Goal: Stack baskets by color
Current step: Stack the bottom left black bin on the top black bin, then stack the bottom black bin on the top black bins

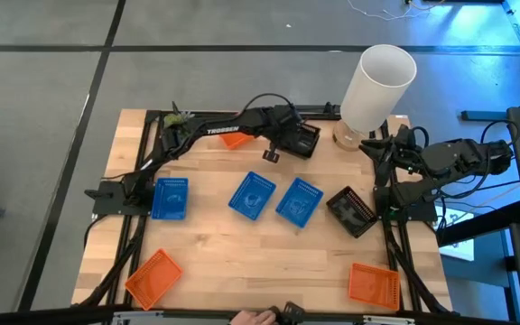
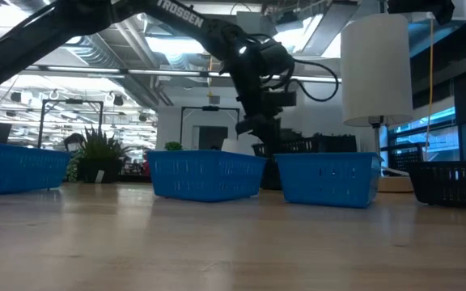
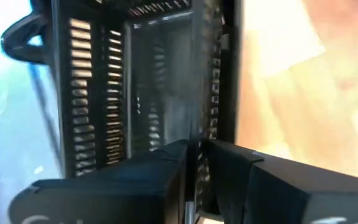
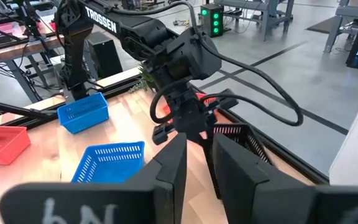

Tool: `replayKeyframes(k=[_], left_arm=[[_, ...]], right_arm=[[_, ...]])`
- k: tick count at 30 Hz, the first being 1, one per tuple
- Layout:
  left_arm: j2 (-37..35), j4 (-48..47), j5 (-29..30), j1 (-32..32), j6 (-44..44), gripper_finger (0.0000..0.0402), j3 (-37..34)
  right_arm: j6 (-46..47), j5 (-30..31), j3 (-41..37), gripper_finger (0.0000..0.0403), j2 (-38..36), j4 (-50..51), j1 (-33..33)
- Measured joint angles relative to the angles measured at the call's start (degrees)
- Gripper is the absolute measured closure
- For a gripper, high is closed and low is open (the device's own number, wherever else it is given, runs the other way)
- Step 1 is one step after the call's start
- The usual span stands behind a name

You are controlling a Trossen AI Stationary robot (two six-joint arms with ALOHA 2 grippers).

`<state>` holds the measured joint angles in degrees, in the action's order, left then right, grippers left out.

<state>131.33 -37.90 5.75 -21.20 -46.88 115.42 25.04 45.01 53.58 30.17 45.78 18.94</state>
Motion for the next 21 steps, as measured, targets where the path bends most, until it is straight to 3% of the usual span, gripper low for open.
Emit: replayKeyframes(k=[11,17,19,21], left_arm=[[-0.8,3.9,3.5,2.3,1.6,0.0349,-0.1],[-1.6,3.4,11.3,3.9,6.4,0.0353,-0.1],[-3.1,2.7,10.7,4.3,10.1,0.0351,-0.1],[-5.3,-0.7,6.5,4.2,13.3,0.035,-0.1]], right_arm=[[0.0,-0.1,0.0,0.0324,0.0,0.0,0.0],[0.1,-1.6,0.0,0.0324,0.1,-0.1,0.0],[0.2,-1.6,0.0,0.0324,0.1,-0.1,0.0],[0.4,-1.8,0.0,0.0324,0.1,-0.5,0.0]])
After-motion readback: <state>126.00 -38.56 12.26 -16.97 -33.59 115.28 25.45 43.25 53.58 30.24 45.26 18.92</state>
